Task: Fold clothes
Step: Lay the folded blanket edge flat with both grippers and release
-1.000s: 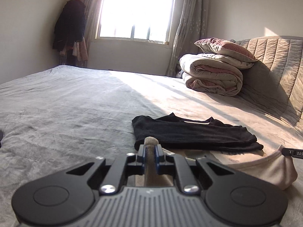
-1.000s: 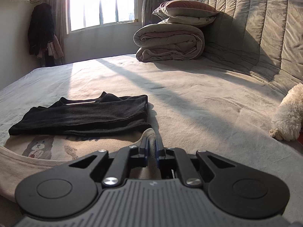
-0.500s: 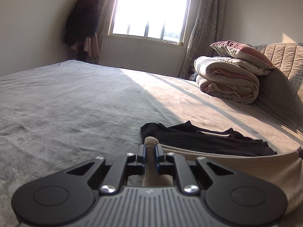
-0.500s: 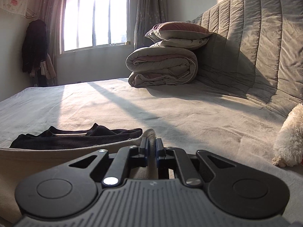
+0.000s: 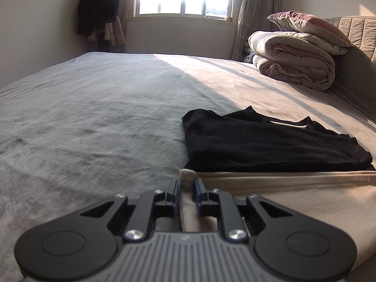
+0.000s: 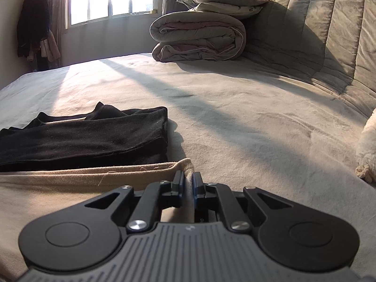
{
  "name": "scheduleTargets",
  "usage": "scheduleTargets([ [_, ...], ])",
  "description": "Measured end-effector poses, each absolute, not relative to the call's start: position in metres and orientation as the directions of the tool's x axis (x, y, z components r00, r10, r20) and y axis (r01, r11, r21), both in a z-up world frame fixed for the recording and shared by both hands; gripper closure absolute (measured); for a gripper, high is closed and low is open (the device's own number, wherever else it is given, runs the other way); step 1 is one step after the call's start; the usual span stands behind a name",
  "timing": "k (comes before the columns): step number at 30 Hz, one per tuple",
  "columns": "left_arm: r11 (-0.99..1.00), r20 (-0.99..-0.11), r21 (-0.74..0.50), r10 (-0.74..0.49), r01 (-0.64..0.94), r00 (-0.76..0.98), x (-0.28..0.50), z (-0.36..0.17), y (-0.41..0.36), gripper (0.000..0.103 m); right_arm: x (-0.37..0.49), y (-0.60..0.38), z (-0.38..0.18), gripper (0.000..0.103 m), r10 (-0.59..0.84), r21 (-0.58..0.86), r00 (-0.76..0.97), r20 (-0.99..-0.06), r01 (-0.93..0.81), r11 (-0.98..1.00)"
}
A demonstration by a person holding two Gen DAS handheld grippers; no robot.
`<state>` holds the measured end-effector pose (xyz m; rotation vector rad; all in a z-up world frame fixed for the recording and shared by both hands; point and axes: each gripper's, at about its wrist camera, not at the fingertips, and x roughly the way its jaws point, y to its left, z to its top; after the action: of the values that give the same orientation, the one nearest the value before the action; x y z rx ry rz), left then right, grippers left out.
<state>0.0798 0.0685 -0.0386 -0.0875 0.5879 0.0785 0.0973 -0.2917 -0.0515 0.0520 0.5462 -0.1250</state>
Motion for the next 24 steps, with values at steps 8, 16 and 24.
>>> scheduleTargets([
  [8,0.937,-0.662,-0.331,-0.145,-0.113,0.736,0.068,-0.027,0.103,0.06,0.085,-0.335,-0.04,0.054,0.027,0.246,0.793,-0.609,0.156,0.957],
  [16,0.804,-0.68,-0.563,-0.318,-0.192,0.661,0.048,-0.029,0.138,0.062,0.051,-0.387,-0.028,0.053,0.184,0.546,0.757,-0.627,0.259,0.797],
  [24,0.855,-0.707,-0.505,-0.331,-0.119,0.625,0.035,-0.03,0.123,0.074,0.035,-0.363,-0.024,0.053,0.269,0.575,0.727,-0.631,0.207,0.791],
])
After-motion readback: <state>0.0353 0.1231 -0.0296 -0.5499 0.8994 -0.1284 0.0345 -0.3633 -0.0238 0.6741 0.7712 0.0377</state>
